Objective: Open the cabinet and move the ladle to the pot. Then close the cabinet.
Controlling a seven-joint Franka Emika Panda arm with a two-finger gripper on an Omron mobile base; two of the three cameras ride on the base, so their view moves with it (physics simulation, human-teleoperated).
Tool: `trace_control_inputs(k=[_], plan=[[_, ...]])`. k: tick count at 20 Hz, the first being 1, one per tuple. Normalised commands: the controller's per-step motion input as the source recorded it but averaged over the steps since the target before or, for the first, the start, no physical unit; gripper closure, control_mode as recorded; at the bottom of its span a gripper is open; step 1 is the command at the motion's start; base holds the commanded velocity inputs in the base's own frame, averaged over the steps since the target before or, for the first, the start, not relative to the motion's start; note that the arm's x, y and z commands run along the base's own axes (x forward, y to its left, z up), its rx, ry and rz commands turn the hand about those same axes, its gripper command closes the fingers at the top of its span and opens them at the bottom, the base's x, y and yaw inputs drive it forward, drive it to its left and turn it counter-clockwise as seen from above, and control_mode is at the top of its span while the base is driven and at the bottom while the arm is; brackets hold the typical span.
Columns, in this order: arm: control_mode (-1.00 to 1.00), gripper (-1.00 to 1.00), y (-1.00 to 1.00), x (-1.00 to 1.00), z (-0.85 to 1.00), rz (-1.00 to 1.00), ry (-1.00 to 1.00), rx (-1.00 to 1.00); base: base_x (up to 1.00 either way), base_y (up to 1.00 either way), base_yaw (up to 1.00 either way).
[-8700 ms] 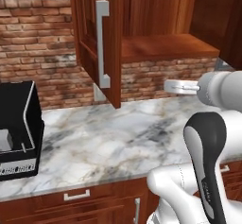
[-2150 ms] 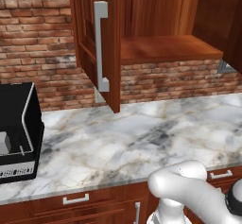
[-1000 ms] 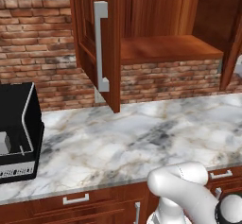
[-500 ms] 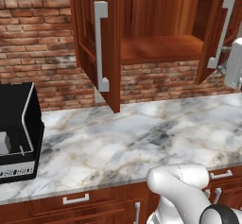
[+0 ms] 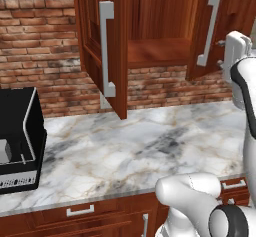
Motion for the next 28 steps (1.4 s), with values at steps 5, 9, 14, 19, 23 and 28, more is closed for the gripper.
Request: trace_control_inputs(k=[5, 9, 14, 19, 23, 28], plan=[[-1.0, -1.0, 0.0, 0.71, 0.0, -0.01, 0.0, 0.0, 0.0, 0.0, 0.0], [-1.0, -1.0, 0.0, 0.74, 0.0, 0.0, 0.0, 0.0, 0.0, 0.0, 0.0], [-1.0, -1.0, 0.0, 0.67, 0.0, 0.0, 0.0, 0.0, 0.0, 0.0, 0.0], [-1.0, -1.0, 0.0, 0.66, -0.01, 0.0, 0.06, 0.0, 0.0, 0.0, 0.0], [-1.0, -1.0, 0.0, 0.33, -0.01, 0.0, 0.04, 0.0, 0.0, 0.0, 0.0], [-1.0, -1.0, -0.01, -0.14, 0.0, 0.0, 0.02, 0.0, 0.0, 0.0, 0.0]])
